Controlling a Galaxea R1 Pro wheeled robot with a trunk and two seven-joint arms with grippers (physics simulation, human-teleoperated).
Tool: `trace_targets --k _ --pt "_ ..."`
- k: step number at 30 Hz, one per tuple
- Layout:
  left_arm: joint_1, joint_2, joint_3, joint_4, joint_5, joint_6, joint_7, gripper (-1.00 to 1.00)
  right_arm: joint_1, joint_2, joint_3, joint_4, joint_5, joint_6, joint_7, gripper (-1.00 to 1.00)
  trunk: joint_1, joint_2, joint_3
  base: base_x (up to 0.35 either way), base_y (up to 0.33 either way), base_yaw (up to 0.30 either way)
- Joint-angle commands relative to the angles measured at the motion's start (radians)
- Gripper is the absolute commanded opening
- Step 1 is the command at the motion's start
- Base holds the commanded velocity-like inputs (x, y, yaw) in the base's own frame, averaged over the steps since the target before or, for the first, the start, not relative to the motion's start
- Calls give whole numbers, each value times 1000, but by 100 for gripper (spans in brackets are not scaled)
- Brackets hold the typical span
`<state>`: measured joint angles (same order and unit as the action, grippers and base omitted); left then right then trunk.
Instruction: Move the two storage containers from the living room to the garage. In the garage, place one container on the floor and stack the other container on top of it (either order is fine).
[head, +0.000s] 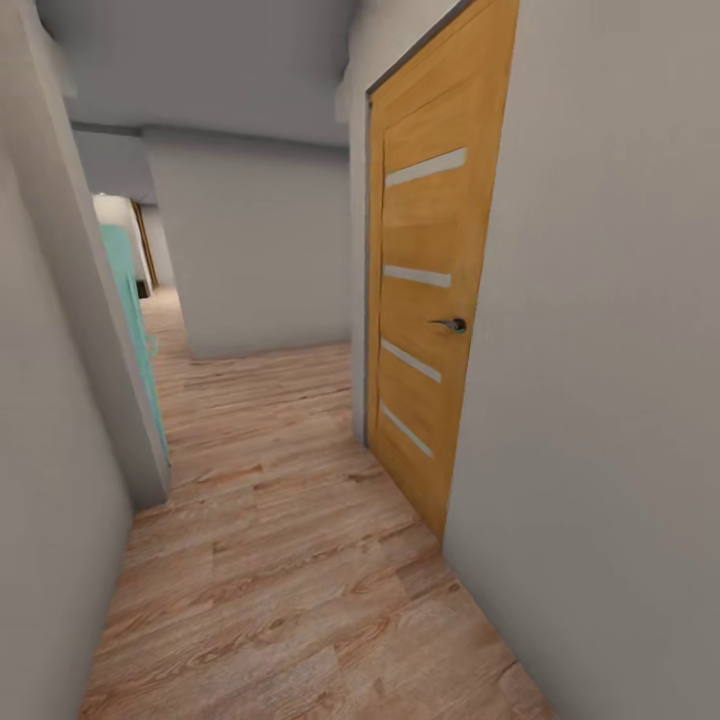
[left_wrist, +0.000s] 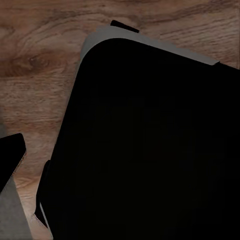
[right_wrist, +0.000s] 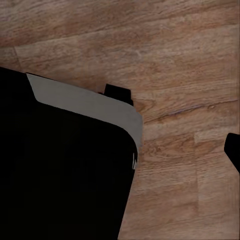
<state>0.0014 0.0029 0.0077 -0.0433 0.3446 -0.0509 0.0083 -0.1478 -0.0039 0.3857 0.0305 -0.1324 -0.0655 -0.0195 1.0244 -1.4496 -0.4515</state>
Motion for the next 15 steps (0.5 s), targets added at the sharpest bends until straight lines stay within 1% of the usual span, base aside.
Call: trace_targets --k 1,4,11,15 --pt "0 1 0 -1 3 -1 1 100 -1 0 9 3 -10 -6 -1 100 1 0 0 321 80 207" --pt "0 3 0 -11 4 1 1 100 -1 0 9 3 -10 -6 -1 100 1 0 4 321 79 207" --pt "0 6 0 -68 7 20 1 100 -1 -1 9 3 -10 -5 0 100 1 0 13 321 78 205" --pt "0 5 0 -71 8 37 -2 100 -1 -2 9 2 -6 -2 0 100 1 0 15 321 76 82"
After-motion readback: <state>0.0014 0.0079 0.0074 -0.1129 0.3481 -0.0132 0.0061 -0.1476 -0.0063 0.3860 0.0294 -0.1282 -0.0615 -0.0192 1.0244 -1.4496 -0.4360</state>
